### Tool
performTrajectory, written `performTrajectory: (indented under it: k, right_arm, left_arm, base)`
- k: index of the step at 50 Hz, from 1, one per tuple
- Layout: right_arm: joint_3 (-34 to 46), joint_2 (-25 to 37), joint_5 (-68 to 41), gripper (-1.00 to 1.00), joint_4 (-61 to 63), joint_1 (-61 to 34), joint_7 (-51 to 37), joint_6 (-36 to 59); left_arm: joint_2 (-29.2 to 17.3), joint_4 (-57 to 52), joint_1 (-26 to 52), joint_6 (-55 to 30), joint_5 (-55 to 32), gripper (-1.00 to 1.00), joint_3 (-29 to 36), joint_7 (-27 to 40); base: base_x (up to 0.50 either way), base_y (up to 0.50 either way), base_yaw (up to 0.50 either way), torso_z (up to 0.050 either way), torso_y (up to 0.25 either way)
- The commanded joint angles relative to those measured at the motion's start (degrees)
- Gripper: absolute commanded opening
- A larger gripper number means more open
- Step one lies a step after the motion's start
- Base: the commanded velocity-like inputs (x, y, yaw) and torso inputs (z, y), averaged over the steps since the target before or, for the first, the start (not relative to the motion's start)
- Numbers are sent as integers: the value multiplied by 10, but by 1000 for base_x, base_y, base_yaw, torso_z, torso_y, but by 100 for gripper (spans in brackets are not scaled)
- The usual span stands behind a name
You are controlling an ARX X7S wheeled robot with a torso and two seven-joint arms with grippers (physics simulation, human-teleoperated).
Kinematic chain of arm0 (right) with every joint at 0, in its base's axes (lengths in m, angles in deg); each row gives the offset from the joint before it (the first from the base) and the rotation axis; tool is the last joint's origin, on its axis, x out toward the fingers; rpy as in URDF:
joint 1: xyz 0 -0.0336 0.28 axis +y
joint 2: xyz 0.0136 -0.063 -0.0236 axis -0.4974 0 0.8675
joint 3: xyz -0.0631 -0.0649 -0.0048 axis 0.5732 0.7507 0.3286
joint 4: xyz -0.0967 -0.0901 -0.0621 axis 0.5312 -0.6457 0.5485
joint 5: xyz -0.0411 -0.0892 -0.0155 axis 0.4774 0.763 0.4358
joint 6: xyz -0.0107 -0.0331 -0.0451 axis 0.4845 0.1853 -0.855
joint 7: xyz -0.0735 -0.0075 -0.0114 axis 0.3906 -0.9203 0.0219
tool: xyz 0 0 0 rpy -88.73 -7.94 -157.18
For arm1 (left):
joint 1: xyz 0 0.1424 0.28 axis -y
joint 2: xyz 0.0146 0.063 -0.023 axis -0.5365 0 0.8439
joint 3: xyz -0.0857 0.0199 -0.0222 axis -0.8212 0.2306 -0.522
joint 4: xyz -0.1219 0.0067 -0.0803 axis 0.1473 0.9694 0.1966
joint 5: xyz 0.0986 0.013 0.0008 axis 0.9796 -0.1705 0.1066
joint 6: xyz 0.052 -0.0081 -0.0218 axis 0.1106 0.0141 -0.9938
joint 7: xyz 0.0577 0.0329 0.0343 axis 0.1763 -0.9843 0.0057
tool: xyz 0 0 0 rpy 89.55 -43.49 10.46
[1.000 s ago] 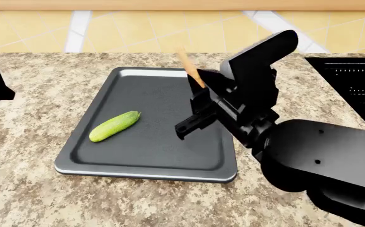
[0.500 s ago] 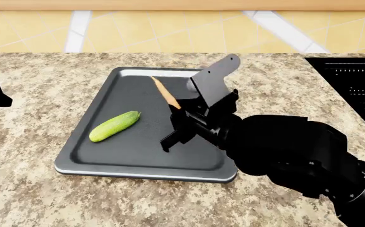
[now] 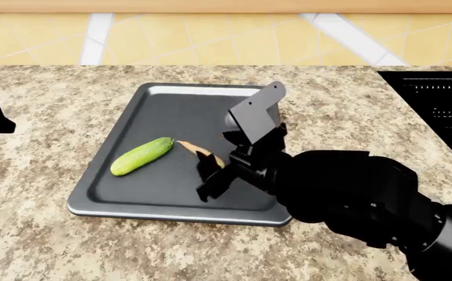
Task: Place the two vegetables and bowl onto the tray for setting up a vegetable dip station.
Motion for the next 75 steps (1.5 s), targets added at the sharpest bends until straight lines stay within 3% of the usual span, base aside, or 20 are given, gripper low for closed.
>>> performTrajectory:
  k: [1, 13, 23, 35, 42, 51, 55, 59, 64, 69, 72, 75]
  right_arm:
    - [-5, 4, 6, 100, 6, 0, 2, -8]
    - [-47, 29, -18, 100, 55, -24, -27, -22]
    - [-117, 87, -57, 100, 121, -46, -81, -50]
    - [-217, 223, -129, 100, 261, -36, -174, -102]
    - [-270, 309, -111, 100, 349, 46, -230, -189]
    - [-294, 368, -91, 100, 388, 120, -237, -251]
    - [-307, 401, -10, 100, 422, 218, -262, -336]
    - [-335, 453, 55, 100, 408, 362, -289, -507]
    - [-328, 442, 173, 100, 364, 489, -307, -637]
    - [-325, 411, 248, 100, 348, 536, -325, -681]
    - [-330, 384, 232, 100, 313, 559, -307, -742]
    - [-332, 392, 229, 100, 314, 555, -313, -732]
  left_arm:
    - [0, -1, -6, 1, 3, 100, -3, 0]
    - [0, -1, -19, 13, 14, 100, 1, 2]
    - [0, -2, -30, 22, 26, 100, 4, 4]
    - [0, -3, -42, 45, 45, 100, 9, 4]
    - [0, -3, -52, 60, 58, 100, 15, 5]
    - [0, -3, -60, 75, 69, 100, 18, 7]
    - [0, -3, -75, 108, 94, 100, 31, 15]
    - [1, -3, -98, 156, 169, 100, 54, 56]
    - [111, 11, -97, 86, 255, 100, 88, 70]
    - [163, 34, -123, 87, 335, 100, 108, 81]
    - [196, 53, -143, 86, 378, 100, 126, 81]
    - [208, 65, -156, 103, 389, 100, 131, 75]
  base:
    - [0, 0, 0, 0, 0]
    - [0, 0, 0, 0, 0]
    - [0, 0, 0, 1, 0]
    - [0, 0, 0, 0, 0]
    - [-28, 0, 0, 0, 0]
    - [-431, -1, 0, 0, 0]
    - [-373, -1, 0, 0, 0]
    - [0, 0, 0, 0, 0]
    - [0, 0, 0, 0, 0]
    - [75, -7, 0, 0, 0]
    - [474, -117, 0, 0, 0]
    - [424, -290, 0, 0, 0]
